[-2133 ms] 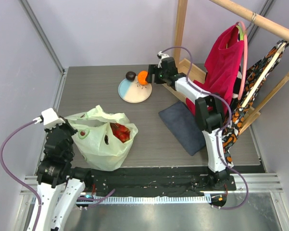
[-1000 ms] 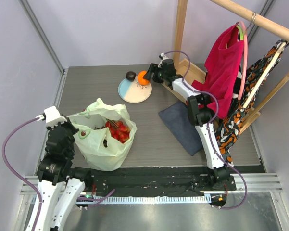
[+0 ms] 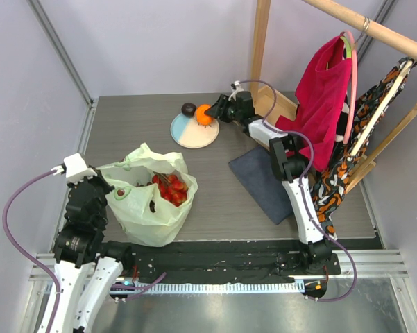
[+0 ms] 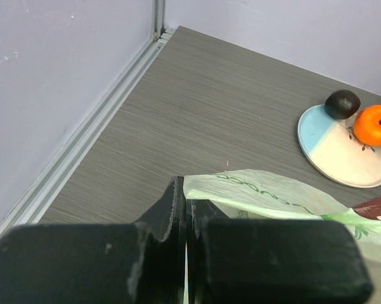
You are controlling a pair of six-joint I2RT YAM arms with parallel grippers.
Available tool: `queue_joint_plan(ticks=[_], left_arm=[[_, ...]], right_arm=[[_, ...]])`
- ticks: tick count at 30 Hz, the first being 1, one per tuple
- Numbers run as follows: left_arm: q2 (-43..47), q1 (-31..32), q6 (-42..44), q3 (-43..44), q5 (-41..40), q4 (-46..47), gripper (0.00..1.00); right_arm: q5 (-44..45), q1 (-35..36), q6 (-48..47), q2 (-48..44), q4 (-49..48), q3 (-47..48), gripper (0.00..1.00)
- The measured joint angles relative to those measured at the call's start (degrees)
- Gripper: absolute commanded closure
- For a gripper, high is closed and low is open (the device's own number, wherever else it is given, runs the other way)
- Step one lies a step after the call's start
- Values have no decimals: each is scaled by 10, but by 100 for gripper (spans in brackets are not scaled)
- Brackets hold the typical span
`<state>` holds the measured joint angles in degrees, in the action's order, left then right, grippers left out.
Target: Place the fruits into the plastic bag
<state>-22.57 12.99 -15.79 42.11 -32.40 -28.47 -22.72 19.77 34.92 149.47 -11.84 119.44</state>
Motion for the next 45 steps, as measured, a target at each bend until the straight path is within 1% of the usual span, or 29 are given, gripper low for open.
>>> queue_joint_plan(ticks=[4, 11, 14, 19, 23, 30, 36, 39, 45], left_arm=[[0, 0, 0, 0, 1, 0, 100], [0, 0, 0, 0, 6, 0, 100], [0, 0, 0, 0, 6, 0, 100], [-1, 0, 0, 0, 13, 0, 100], [-5, 0, 0, 0, 20, 0, 100], [-6, 0, 0, 0, 21, 0, 100], [-6, 0, 0, 0, 23, 0, 100], [-6, 0, 0, 0, 24, 0, 100], [-9, 0, 0, 0, 25, 0, 100]], right_arm=[[-9, 3, 8, -49, -33, -70, 87], [-15, 23, 9, -159, -82, -134, 88], [-22, 35, 13, -221, -121, -174, 88], [-47, 58, 42, -323, -223, -256, 88], [-63, 91, 28, -389, -250, -292, 88], [-94, 182, -55, -488, -249, -339, 88], [-145, 244, -115, -545, -232, -360, 88], [-142, 276, -173, -571, -185, -368, 88], [-61, 373, -331, -588, -31, -366, 89]])
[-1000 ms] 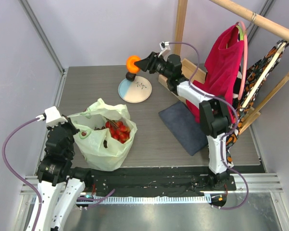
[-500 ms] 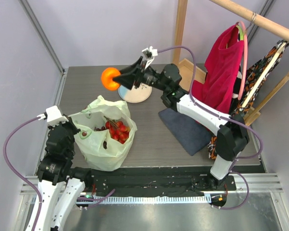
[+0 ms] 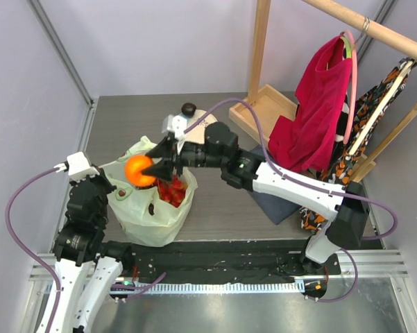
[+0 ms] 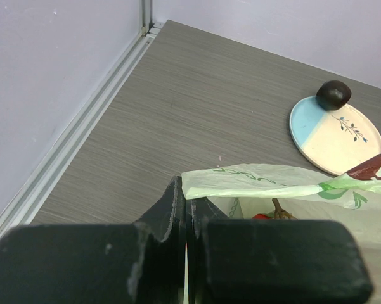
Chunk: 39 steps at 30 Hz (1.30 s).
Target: Place the fruits into the plastic bag
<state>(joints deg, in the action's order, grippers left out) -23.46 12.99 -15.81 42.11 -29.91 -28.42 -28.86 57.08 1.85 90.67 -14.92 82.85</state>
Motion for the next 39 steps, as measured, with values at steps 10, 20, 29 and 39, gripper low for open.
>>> queue_joint_plan(ticks=[10, 20, 29, 39], left_arm=[[0, 0, 0, 0, 0, 0, 100], [0, 0, 0, 0, 0, 0, 100], [0, 0, 0, 0, 0, 0, 100], [0, 0, 0, 0, 0, 0, 100]], right_arm=[[163, 84, -132, 12, 153, 0, 88], [388, 113, -168, 91, 236, 19, 89], [499, 113, -164, 131, 266, 43, 85], [492, 113, -139, 143, 293, 52, 69]])
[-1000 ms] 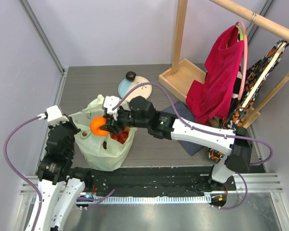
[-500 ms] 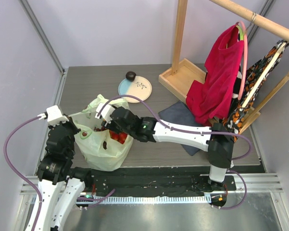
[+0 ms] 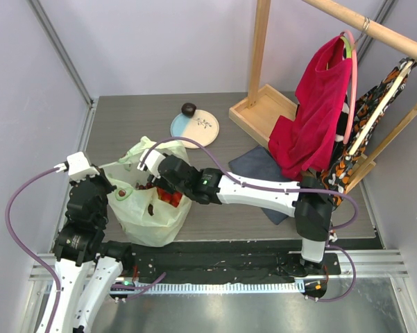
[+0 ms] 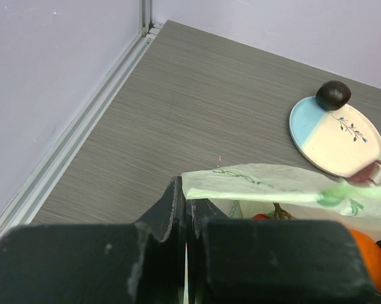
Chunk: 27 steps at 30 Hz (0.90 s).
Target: Place the fruits into the plastic bag
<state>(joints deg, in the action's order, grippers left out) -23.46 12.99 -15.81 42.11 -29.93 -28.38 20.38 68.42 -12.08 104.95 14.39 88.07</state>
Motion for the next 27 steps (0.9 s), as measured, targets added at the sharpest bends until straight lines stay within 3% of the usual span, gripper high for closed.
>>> queue_joint_plan(ticks=[5, 11, 22, 27], left_arm=[[0, 0, 0, 0, 0, 0, 100], [0, 0, 0, 0, 0, 0, 100], [0, 0, 0, 0, 0, 0, 100], [0, 0, 0, 0, 0, 0, 100]], right_arm=[[-1, 0, 5, 13, 16, 5, 46], [-4, 0, 9, 20, 25, 9, 30], [-15, 1, 13, 20, 23, 10, 27], [-63, 1, 15, 0, -12, -16, 28]])
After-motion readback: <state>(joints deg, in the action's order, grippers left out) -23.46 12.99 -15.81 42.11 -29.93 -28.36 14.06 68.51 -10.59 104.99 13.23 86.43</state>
